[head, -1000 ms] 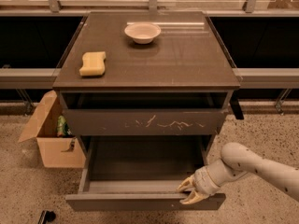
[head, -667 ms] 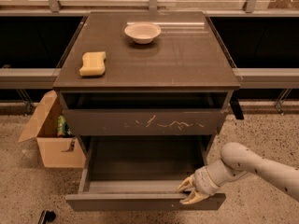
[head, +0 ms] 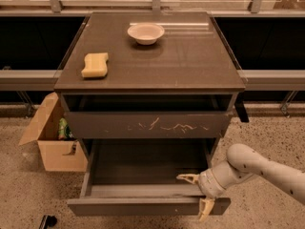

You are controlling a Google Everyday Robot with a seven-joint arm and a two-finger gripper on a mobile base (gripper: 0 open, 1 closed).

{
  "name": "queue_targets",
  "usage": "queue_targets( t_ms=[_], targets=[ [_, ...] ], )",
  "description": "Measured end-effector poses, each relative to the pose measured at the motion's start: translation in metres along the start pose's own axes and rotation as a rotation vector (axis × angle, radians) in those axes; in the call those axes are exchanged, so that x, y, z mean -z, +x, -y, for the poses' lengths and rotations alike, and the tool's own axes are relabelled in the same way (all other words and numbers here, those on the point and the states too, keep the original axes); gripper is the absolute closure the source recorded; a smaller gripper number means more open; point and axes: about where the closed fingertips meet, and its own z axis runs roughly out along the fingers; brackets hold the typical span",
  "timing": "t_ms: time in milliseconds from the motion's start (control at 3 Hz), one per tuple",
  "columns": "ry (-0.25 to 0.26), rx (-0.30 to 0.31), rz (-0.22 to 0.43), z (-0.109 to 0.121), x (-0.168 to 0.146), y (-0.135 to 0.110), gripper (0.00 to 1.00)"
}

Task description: Open middle drawer

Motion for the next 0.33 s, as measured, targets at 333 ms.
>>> queue_targets(
  t_ms=[333],
  targets=[
    [-0.006,0.015,0.014,0.0019,0.0167,0.0002,0.0]
  ],
)
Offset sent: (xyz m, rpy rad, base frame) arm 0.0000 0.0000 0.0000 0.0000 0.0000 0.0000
